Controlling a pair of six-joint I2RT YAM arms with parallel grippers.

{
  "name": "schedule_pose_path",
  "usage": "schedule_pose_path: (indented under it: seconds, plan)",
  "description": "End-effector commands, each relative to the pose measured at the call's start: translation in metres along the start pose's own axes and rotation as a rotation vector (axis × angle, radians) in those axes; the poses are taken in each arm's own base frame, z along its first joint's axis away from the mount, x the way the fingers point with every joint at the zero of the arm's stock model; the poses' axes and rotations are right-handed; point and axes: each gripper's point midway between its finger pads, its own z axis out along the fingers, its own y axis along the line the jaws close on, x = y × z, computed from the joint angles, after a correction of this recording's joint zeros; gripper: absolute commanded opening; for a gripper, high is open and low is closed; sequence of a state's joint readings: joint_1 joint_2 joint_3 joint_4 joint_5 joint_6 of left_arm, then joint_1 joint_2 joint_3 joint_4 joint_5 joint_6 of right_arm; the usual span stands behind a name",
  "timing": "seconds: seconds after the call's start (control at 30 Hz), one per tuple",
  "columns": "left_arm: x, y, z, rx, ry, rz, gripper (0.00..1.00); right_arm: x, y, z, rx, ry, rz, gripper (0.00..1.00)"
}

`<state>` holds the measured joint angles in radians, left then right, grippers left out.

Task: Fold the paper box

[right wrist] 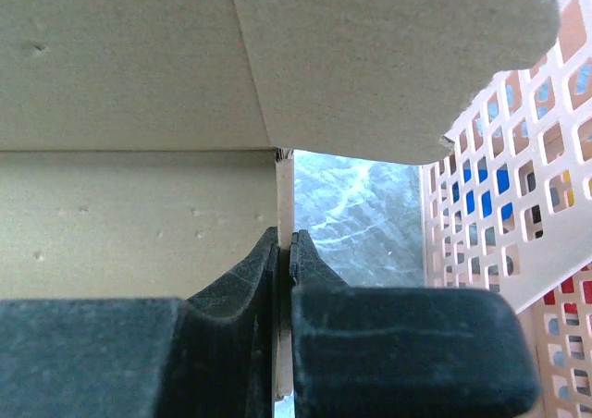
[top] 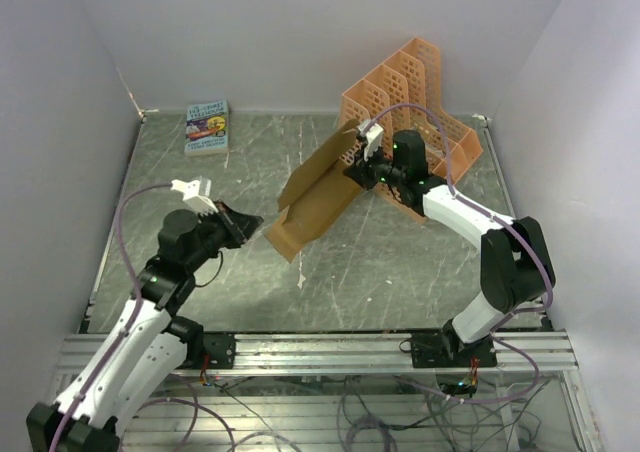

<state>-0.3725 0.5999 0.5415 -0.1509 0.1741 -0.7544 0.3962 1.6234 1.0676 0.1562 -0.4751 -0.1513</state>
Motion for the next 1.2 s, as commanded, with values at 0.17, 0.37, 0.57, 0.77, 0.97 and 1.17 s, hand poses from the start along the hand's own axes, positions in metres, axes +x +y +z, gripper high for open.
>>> schedule_pose_path:
  seconds: [0.17,0.37,0.57,0.77,0.97,1.17]
  plan:
    - [0.02,-0.021,0.035,0.193,0.088,-0.108,0.07,-0.017,0.004,-0.01,-0.013,-0.057,0.002,0.0]
    - [0.029,-0.022,0.047,0.237,0.115,-0.146,0.07,-0.015,0.005,-0.01,-0.017,-0.057,0.002,0.0]
    - [0.04,-0.016,0.053,0.224,0.167,-0.145,0.07,-0.016,0.007,-0.009,-0.026,-0.06,0.009,0.0]
    - [0.044,-0.015,0.063,0.223,0.208,-0.129,0.07,-0.016,0.014,-0.007,-0.041,-0.058,0.009,0.0]
    - [0.043,-0.014,0.073,0.22,0.222,-0.114,0.07,-0.015,0.022,-0.003,-0.056,-0.053,-0.003,0.0]
    - [0.039,-0.015,0.08,0.225,0.204,-0.128,0.07,-0.013,0.03,0.0,-0.071,-0.046,-0.005,0.0]
